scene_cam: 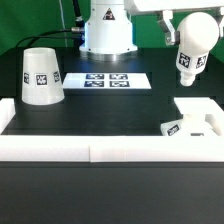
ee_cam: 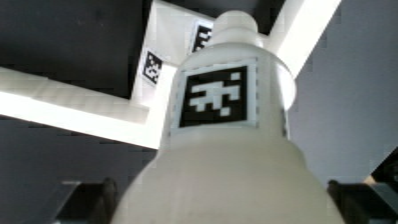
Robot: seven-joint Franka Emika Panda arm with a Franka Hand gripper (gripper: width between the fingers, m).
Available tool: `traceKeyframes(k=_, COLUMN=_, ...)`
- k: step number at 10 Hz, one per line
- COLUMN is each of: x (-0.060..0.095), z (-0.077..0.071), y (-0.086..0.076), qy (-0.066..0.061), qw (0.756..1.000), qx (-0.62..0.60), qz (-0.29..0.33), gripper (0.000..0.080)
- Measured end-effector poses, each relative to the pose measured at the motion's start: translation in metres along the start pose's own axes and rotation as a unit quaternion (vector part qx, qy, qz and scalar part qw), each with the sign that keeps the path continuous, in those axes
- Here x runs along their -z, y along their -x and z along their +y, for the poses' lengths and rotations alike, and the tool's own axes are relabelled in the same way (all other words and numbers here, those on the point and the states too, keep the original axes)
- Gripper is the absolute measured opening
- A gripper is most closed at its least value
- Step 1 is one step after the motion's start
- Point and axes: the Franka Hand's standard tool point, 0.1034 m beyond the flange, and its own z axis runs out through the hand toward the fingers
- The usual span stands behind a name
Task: Assemble lamp
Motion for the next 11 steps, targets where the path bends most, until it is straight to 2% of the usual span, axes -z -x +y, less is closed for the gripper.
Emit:
traceKeyframes(k=3, x=-0.001, z=0.0, y=0.0, qy=0.0, qw=1.0, qx=0.001, qz=-0.001, gripper=0.0579)
traceKeyframes(k=5, x=0.008, z=0.0, y=-0.019, qy=0.001, qw=1.0, qx=0.006, qz=0.014, gripper=0.0579)
traceKeyframes(k=6, x=0.01, z=0.006, y=-0.026, qy=0.005, qw=0.999, qx=0.031, qz=0.026, gripper=0.0579)
traceKeyframes(k=11, x=0.008, z=0.012, y=-0.025, qy=0.018, qw=0.998, qx=0.028, qz=0.058, gripper=0.0579)
